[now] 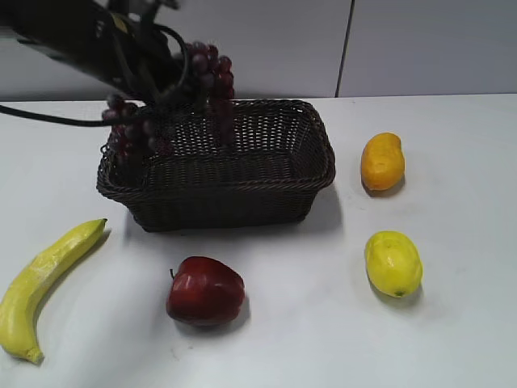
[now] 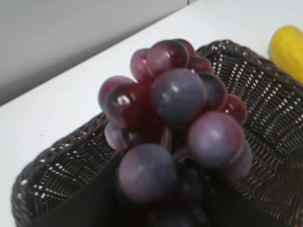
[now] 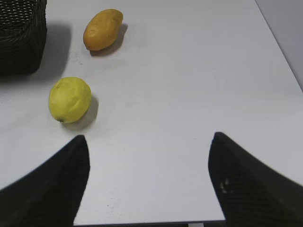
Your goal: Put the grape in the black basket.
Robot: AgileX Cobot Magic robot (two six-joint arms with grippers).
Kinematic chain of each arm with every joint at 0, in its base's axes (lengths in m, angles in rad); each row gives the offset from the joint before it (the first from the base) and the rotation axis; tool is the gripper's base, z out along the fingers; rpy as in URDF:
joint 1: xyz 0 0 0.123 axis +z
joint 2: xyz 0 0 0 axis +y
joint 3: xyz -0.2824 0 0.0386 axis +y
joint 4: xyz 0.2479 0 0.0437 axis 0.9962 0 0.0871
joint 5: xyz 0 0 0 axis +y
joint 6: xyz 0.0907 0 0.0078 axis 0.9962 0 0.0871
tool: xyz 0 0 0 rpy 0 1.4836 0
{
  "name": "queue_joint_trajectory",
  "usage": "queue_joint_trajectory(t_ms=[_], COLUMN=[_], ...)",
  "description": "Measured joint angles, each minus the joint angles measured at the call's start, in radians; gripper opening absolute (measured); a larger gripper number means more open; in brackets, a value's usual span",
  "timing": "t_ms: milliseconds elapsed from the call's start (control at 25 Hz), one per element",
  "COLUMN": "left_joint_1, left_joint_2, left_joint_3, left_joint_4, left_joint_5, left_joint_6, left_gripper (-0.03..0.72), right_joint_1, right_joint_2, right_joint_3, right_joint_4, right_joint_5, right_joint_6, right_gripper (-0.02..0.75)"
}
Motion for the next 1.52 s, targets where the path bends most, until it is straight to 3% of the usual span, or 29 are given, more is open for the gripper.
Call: queue_joint_trajectory(t_ms=[360,480,520,800,1040,1240,1520], left_joint_1=[-0.002,-0.002,-0.002,-0.002,0.010,0.095,0.326], left_joint_2=[0.100,0.100,0.098,0.002,-0.172,-0.316,-0.455], left_joint_3=[0.000,0.000,-0.001,-0.022,-0.071,-0.071,-0.055], left_joint_4=[0.002,-0.005,-0.008,-0.010,-0.013,0.069,0.177], left_joint_5=[-0.077,-0.089,-0.089,0.006,0.266,0.465,0.687], left_joint_6=[0.000,0.000,0.000,0.000,-0.032,-0.174,-0.239], left_gripper=[0.372,0.575,0.603,0.616,0.601,0.592,0.590], right_joint_1=[0.000,0.000,0.000,0.000,0.000,0.000,0.000], right_joint_2=[0.000,0.000,0.000,0.000,0.000,0.000,0.000], right_joint_3=[0.000,0.000,0.000,0.000,0.000,0.000,0.000], right_joint_4=[0.000,0.000,0.000,0.000,0.000,0.000,0.000], right_joint_5=[0.000,0.000,0.000,0.000,0.000,0.000,0.000], right_joint_6=[0.000,0.000,0.000,0.000,0.000,0.000,0.000], right_gripper=[0.593,0.593,0.593,0.593,0.593,0.593,0.593])
